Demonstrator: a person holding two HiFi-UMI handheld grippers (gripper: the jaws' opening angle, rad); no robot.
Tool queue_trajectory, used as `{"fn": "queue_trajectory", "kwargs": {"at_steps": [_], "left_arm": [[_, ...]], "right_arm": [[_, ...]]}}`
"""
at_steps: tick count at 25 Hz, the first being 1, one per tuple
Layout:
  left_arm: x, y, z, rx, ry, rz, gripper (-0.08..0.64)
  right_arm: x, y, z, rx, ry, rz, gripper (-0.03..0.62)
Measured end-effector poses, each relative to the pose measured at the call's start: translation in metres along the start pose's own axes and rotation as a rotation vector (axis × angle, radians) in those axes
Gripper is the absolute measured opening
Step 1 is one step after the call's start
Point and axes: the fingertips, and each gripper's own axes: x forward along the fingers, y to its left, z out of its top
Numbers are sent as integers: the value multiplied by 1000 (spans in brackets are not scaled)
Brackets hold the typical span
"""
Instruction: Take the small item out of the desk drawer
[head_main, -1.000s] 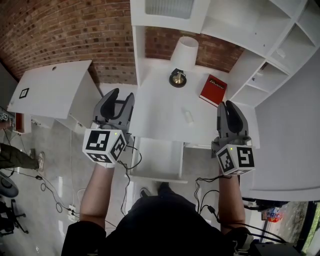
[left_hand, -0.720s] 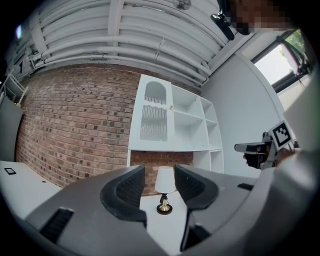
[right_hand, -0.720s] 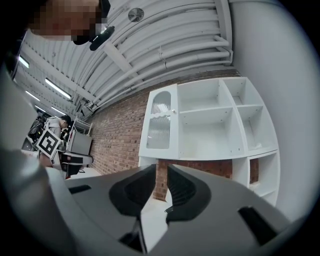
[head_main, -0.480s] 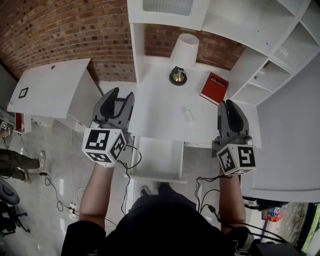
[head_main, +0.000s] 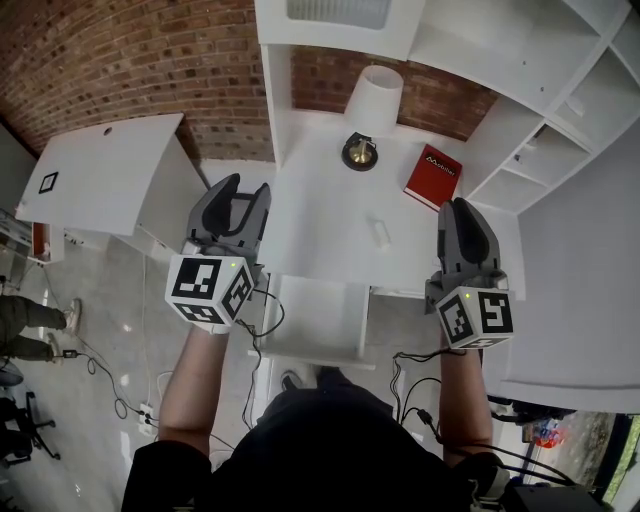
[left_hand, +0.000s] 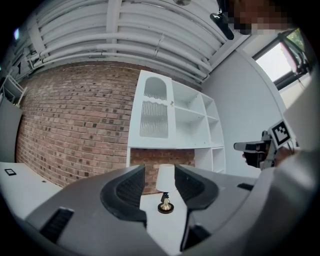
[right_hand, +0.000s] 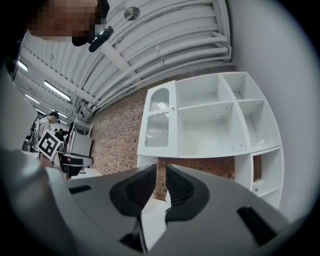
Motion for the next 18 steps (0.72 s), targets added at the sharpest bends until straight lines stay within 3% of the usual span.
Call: {"fn": "queue_trajectory", "kwargs": {"at_steps": [18], "left_arm": [[23,1,-11,-21,19,-2,184]], "right_arm": [[17,-12,-9,17,8,12,46]]}}
